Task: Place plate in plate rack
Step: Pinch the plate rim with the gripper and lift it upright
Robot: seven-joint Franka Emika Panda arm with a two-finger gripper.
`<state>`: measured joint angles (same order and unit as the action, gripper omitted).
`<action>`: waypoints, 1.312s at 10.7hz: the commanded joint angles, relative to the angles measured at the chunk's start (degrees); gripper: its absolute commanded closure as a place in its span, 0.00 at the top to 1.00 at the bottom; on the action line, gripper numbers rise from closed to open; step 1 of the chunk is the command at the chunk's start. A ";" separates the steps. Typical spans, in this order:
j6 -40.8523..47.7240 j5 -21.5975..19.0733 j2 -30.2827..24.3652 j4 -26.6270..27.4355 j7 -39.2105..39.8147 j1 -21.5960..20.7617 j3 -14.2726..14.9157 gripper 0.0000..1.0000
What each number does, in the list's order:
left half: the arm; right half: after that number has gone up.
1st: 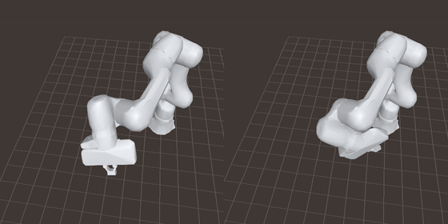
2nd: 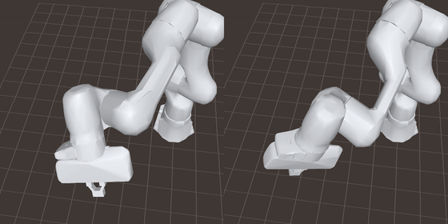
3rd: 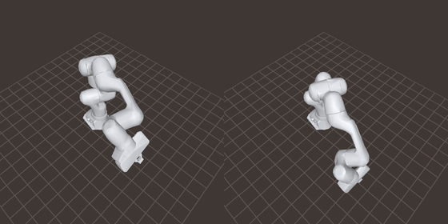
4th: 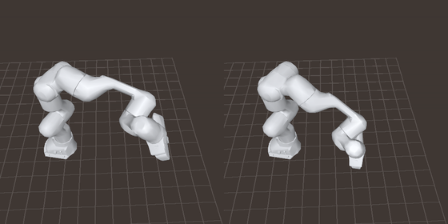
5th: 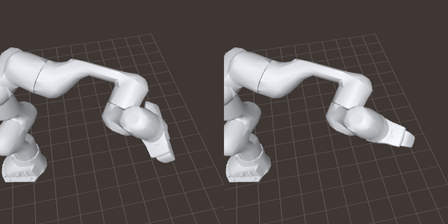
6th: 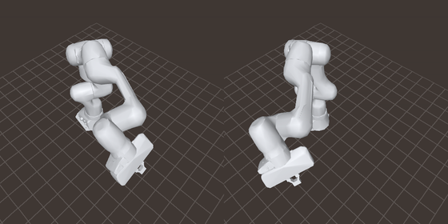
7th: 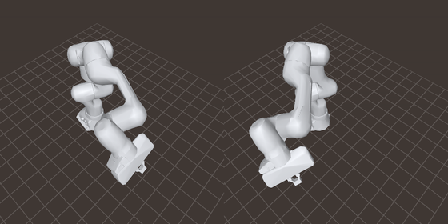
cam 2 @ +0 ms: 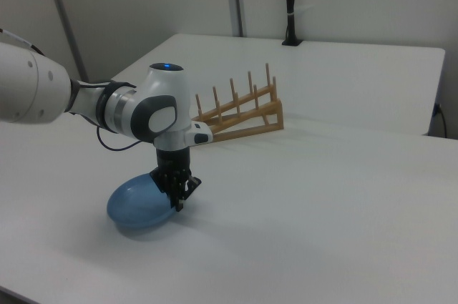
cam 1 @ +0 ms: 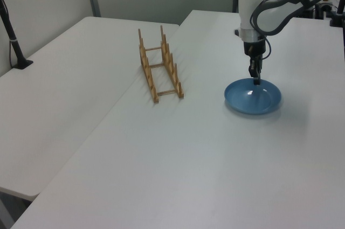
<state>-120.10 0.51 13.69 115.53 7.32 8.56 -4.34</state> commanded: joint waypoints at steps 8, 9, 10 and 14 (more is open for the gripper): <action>-0.75 -0.86 -4.72 -12.22 4.28 1.37 -0.41 0.00; -1.10 -0.69 -4.72 -15.04 4.11 1.11 -0.32 0.00; -1.19 0.10 -4.38 -19.07 4.11 0.94 -0.40 0.00; -15.04 3.95 -2.71 -24.82 -0.79 0.32 -0.32 0.00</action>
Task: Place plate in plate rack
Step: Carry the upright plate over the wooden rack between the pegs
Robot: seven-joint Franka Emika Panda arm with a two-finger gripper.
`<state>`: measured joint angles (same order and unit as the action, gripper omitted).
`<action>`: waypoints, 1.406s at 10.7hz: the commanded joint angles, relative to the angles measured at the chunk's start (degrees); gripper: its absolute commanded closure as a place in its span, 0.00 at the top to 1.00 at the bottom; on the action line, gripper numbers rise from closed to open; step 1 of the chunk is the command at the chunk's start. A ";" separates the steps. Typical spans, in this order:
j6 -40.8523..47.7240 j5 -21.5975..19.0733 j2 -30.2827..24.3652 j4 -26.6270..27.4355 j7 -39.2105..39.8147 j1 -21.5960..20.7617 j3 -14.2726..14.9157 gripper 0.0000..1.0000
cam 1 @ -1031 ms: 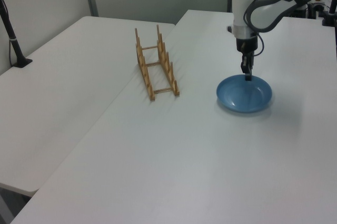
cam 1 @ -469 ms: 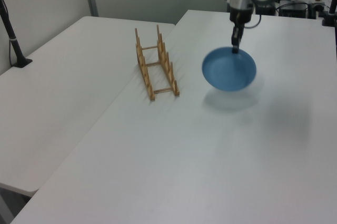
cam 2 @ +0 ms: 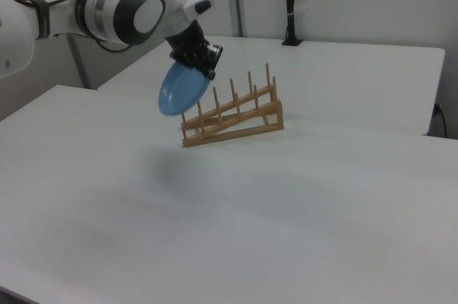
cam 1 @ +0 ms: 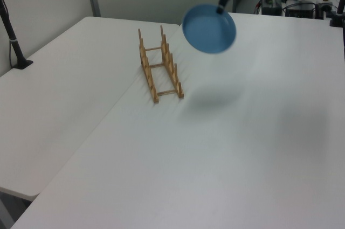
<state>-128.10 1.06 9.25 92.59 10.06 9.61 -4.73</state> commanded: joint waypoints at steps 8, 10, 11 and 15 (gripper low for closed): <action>-23.85 45.40 10.09 -5.84 -45.35 -4.16 1.12 0.00; -23.95 54.36 10.44 -5.84 -55.54 -5.91 2.96 0.00; -23.95 59.01 10.88 -5.84 -60.64 -7.49 4.10 0.00; -23.08 75.21 13.42 -5.93 -77.71 -11.10 5.69 0.00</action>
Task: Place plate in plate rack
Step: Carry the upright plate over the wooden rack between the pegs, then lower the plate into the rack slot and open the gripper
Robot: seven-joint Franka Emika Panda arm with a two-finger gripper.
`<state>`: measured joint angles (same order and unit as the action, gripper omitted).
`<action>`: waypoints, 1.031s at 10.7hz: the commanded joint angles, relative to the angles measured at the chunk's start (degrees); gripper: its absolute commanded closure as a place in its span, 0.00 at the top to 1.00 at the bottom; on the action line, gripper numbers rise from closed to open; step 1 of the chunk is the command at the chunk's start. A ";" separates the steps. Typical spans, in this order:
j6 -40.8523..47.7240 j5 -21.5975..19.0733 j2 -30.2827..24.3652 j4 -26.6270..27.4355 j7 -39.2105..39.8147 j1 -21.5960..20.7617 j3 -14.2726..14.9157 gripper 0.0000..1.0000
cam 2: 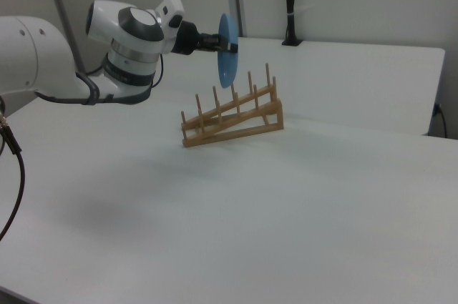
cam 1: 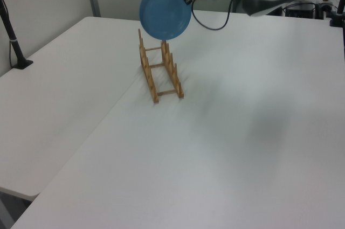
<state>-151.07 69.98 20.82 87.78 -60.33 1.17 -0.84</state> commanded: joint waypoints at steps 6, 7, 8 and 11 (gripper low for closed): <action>1.04 12.37 7.83 -3.66 -8.58 -4.16 2.42 0.00; 1.04 13.07 8.53 -4.01 -8.58 -4.16 2.42 0.00; 1.04 13.77 9.15 -4.10 -8.58 -4.16 2.42 0.00; 1.04 13.78 10.38 -4.81 -8.58 -4.86 2.42 0.00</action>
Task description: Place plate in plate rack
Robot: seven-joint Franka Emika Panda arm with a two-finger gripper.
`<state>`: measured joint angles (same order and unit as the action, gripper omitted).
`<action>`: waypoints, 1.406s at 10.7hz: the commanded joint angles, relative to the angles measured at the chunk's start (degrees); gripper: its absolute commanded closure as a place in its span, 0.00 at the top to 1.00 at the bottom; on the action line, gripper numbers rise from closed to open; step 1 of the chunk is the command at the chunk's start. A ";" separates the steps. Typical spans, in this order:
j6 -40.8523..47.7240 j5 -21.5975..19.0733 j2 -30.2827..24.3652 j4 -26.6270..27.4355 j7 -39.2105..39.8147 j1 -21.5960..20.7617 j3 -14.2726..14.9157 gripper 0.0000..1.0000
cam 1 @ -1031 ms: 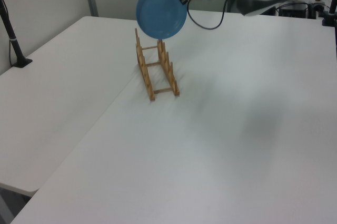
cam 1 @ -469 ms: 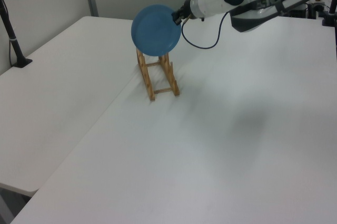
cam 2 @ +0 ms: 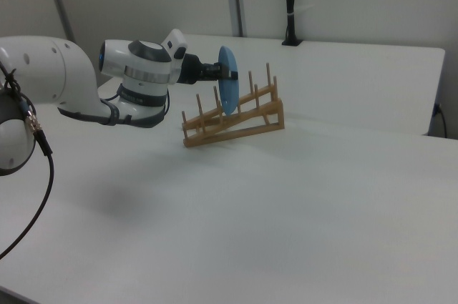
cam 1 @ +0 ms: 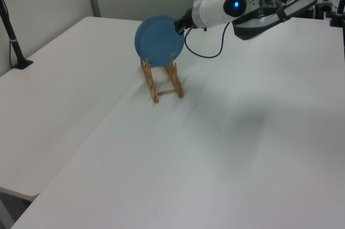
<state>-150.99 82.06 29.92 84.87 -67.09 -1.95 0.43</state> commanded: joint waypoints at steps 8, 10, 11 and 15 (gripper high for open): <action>1.22 -7.73 -2.57 -1.82 -1.29 -1.31 0.81 1.00; 1.31 -17.84 -5.47 -1.29 2.29 -1.31 0.81 1.00; 1.57 -23.64 -7.57 0.19 4.67 -1.31 0.81 1.00; 22.86 -53.41 -16.62 2.58 18.09 -2.18 -0.59 1.00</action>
<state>-139.38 43.42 20.72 83.36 -56.50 -2.95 0.32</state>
